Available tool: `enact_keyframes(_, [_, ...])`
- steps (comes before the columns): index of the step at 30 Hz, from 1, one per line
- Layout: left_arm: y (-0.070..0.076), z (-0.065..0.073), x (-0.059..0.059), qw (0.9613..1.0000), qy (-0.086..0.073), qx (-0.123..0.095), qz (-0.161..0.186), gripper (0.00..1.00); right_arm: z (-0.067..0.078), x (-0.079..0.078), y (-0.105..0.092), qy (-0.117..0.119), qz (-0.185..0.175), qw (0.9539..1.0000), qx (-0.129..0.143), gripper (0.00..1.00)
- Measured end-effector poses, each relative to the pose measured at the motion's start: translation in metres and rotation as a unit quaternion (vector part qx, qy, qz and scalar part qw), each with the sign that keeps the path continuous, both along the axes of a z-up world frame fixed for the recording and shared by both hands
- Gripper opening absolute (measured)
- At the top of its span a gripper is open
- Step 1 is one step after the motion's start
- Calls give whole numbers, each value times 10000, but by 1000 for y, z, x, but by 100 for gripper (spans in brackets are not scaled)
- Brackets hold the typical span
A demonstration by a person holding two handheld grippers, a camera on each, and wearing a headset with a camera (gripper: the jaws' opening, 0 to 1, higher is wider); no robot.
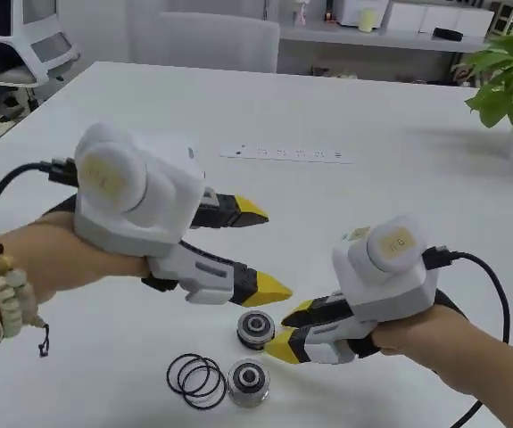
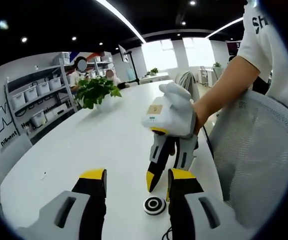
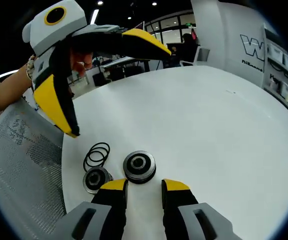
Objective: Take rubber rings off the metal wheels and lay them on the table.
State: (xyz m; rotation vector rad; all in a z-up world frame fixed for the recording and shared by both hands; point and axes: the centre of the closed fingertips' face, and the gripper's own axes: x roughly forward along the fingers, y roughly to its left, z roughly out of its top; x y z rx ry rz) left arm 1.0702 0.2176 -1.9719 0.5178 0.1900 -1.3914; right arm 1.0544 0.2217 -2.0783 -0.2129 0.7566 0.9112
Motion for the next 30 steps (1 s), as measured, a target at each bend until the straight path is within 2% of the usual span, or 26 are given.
enact_keyframes(2, [3, -9, 2, 9999, 19, -8, 113, 44, 0, 0, 0, -12, -1, 10000, 3, 24])
enact_keyframes(5, [6, -23, 2, 9996, 206, -18, 208, 42, -1, 0, 1, 6, -2, 10000, 22, 25])
enact_keyframes(6, [7, -27, 2, 9995, 226, -15, 241, 40, -2, 0, 1, 3, 2, 10000, 7, 25])
enact_keyframes(8, [12, -43, 6, 9992, 168, 197, 300, 34, -3, 0, 2, -2, -5, 10000, 7, 26])
enact_keyframes(10, [16, -57, 4, 9984, 214, 423, 299, 31, -3, 0, 3, -10, 4, 10000, 8, 26])
enact_keyframes(14, [14, -66, 0, 9980, 379, 410, 279, 26, -3, 0, 6, -57, 61, 10000, -8, 26])
enact_keyframes(18, [10, -75, -1, 9973, 464, 508, 270, 20, -3, -1, 8, -87, 97, 9999, -19, 26])
enact_keyframes(22, [12, -86, -3, 9960, 571, 630, 266, 17, -3, -1, 8, -107, 117, 9999, -34, 25])
enact_keyframes(25, [13, -87, -4, 9960, 626, 591, 232, 11, -3, -1, 9, -128, 129, 9998, -57, 25])
enact_keyframes(30, [12, -87, -7, 9955, 726, 557, 225, 8, -3, -2, 10, -149, 145, 9998, -51, 24])
